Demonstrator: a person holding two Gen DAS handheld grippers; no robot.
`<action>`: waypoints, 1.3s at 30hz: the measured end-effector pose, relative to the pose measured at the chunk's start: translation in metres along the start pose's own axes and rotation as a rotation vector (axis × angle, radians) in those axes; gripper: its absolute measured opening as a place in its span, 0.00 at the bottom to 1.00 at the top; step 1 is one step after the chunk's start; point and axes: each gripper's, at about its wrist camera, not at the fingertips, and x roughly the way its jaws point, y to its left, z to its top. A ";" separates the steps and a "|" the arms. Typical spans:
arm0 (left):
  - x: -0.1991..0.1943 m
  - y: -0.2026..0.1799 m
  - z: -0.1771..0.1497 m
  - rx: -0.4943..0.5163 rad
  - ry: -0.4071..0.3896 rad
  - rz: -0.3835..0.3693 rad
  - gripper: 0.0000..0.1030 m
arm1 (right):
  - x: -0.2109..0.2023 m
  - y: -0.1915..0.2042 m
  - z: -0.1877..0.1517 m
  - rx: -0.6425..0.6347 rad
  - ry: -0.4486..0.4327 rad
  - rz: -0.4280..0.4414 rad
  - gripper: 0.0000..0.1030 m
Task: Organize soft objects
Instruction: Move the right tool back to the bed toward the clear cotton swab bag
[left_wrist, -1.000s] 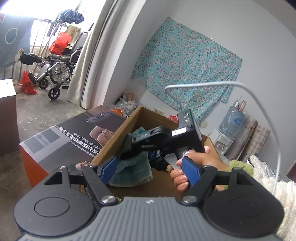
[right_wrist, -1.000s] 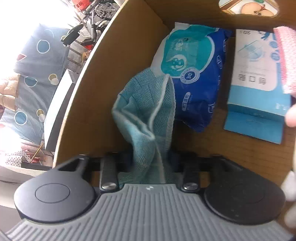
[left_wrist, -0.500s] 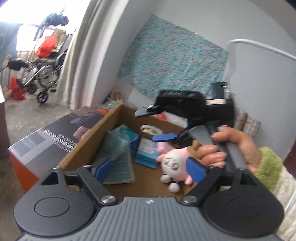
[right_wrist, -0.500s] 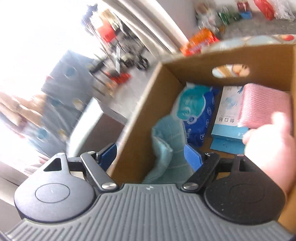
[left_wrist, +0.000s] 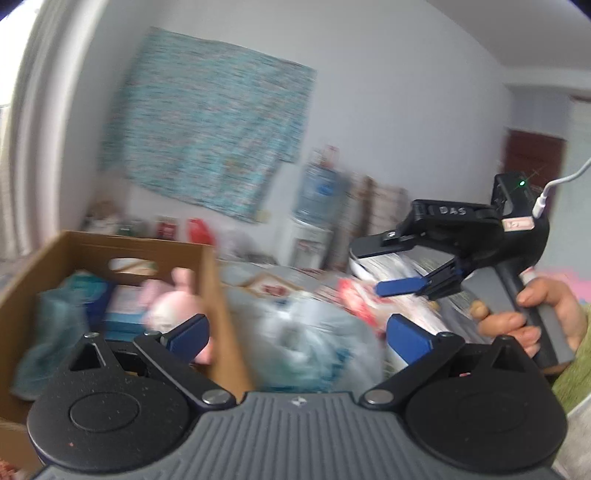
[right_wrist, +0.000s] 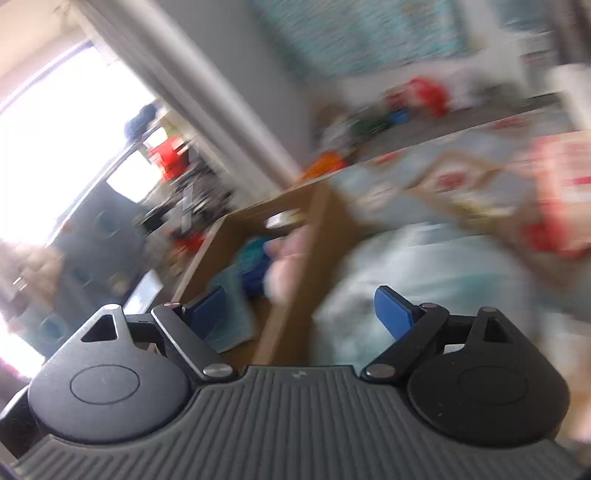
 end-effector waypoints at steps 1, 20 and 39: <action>0.008 -0.010 -0.001 0.015 0.017 -0.023 1.00 | -0.015 -0.014 -0.001 0.013 -0.021 -0.029 0.86; 0.124 -0.118 -0.055 0.167 0.233 -0.251 0.90 | -0.034 -0.138 -0.052 0.054 0.023 -0.250 0.83; 0.121 -0.088 -0.083 0.083 0.347 -0.319 0.79 | -0.014 -0.131 -0.037 -0.086 0.013 -0.421 0.12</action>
